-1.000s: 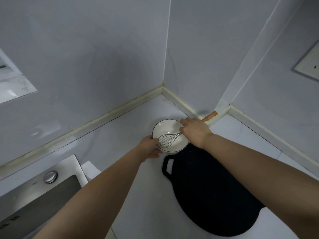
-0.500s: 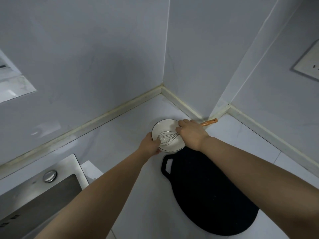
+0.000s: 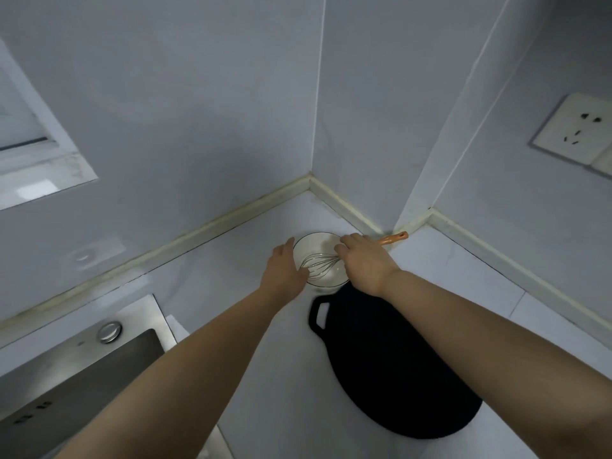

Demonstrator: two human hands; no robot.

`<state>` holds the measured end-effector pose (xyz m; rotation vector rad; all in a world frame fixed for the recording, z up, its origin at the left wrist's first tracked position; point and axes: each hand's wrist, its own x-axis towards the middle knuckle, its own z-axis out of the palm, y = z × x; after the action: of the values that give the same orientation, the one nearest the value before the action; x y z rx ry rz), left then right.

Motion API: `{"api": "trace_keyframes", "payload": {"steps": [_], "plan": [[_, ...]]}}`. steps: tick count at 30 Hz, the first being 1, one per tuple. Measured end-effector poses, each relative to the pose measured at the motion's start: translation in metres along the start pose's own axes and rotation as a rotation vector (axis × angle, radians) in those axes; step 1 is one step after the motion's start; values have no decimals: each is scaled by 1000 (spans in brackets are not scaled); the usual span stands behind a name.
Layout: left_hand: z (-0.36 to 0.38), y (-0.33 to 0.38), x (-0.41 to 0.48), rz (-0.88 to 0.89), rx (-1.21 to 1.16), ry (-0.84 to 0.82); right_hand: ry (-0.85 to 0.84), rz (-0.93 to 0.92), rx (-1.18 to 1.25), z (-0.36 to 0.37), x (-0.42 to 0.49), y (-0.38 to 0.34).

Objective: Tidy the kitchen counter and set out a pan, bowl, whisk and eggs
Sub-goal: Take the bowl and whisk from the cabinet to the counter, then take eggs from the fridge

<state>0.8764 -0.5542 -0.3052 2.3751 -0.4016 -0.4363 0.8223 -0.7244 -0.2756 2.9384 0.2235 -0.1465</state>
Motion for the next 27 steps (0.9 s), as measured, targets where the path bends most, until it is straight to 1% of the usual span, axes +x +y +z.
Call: {"api": "trace_keyframes", "payload": {"steps": [6,11,16,22,27], "plan": [[-18,26,-39,226,196,31,63,100,3,-36,-41,-13],[-34,48,-99,447,457,174,155,238,42,-74,-103,-38],[-50,66,-164,566,707,281,231,397,55,-104,-166,-67],[-71,81,-247,726,778,348,305,574,-1,-139,-245,-114],[-78,101,-321,841,724,387,348,710,-67,-166,-327,-150]]}}
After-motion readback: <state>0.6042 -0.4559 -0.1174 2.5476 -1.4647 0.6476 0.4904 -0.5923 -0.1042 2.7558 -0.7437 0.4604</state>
